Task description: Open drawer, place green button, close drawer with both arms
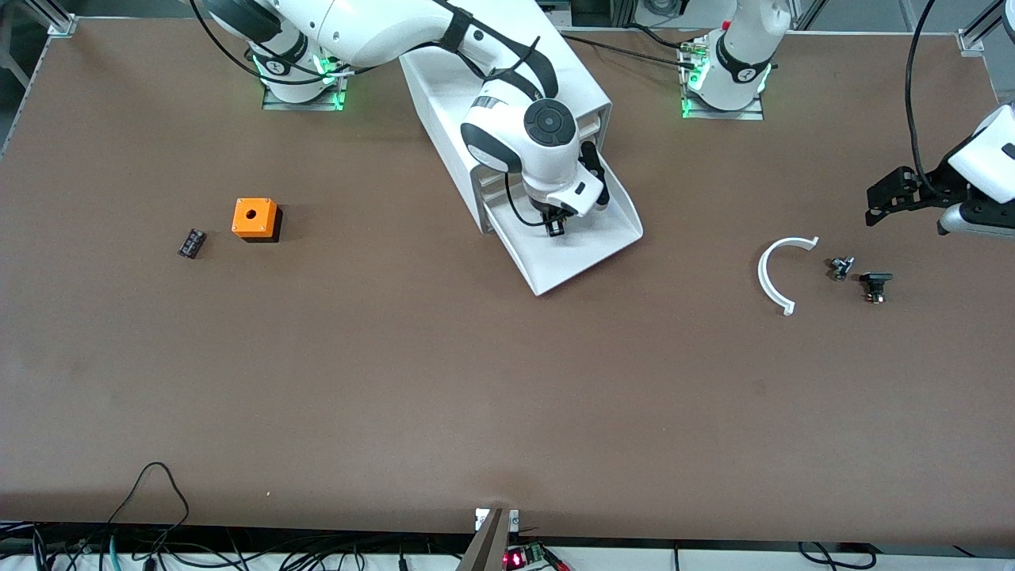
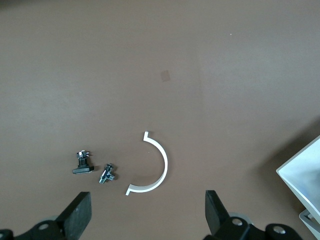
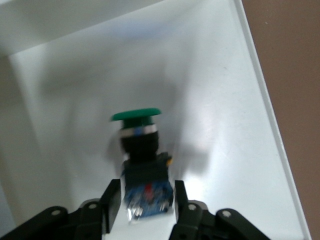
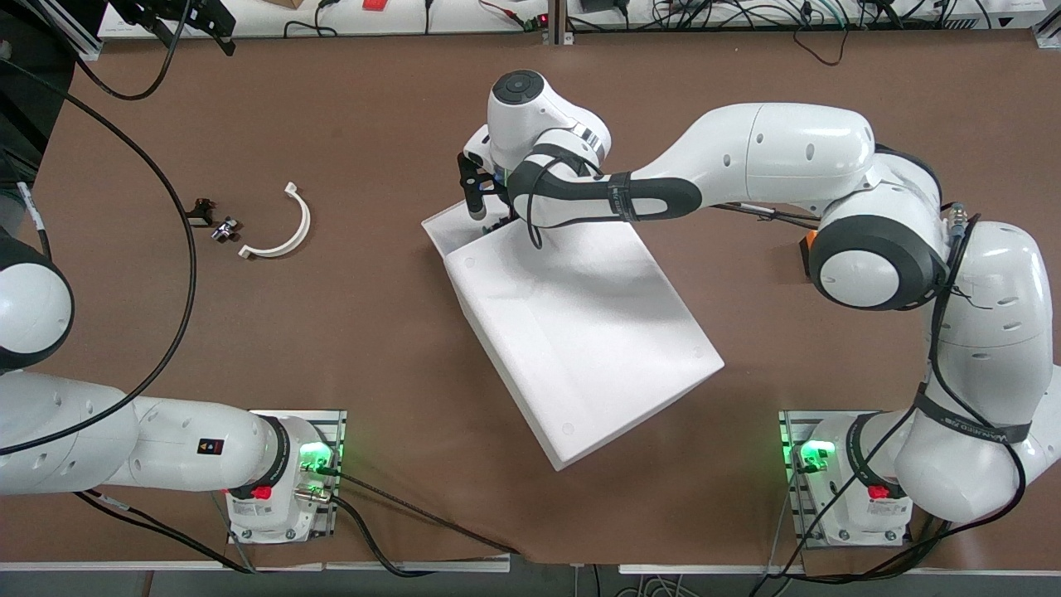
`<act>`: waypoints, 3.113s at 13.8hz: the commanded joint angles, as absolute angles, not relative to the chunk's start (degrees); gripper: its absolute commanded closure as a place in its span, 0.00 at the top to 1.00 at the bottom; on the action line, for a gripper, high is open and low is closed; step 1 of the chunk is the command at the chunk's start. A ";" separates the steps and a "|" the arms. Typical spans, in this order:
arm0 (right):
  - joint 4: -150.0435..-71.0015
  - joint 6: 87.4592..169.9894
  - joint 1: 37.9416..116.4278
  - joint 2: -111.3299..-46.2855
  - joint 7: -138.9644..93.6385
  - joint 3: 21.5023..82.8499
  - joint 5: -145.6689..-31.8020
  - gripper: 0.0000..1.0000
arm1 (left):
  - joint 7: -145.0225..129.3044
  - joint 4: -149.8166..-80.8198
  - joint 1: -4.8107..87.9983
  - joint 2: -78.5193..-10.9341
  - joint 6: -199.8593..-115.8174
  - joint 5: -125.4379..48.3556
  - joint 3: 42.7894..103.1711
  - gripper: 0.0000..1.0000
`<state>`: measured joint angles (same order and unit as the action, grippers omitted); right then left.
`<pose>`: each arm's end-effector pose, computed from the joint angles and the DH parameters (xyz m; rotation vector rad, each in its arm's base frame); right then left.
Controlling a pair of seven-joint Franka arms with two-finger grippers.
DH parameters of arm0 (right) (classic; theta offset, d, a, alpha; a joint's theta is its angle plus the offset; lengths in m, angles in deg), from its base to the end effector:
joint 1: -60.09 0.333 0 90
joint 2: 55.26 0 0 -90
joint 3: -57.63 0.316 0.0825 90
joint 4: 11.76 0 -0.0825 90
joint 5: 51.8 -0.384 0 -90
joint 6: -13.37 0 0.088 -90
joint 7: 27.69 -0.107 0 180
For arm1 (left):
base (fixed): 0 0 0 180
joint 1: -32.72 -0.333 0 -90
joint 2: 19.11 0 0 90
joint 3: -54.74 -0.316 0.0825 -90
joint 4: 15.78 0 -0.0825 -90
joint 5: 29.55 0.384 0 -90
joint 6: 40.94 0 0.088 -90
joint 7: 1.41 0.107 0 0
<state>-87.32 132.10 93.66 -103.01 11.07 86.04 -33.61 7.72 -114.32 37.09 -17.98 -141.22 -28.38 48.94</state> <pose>0.4369 0.5988 0.2761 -1.9419 -2.3633 -0.0024 0.5607 0.0163 0.5804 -3.1106 0.2142 -0.0750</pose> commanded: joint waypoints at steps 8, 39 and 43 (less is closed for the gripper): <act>-75.24 123.60 91.74 -98.95 1.77 85.05 -36.33 1.00 | 1.44 -113.78 37.90 -21.47 -144.64 -27.79 52.62 1.00; -101.15 114.09 64.12 -63.26 -35.63 53.08 -51.34 1.00 | -62.23 -134.07 53.46 -42.49 -178.22 -27.79 76.26 1.00; -105.97 113.65 63.78 -57.38 -29.82 52.09 -50.93 1.00 | -62.14 -135.31 53.46 -42.40 -177.96 -27.79 81.01 1.00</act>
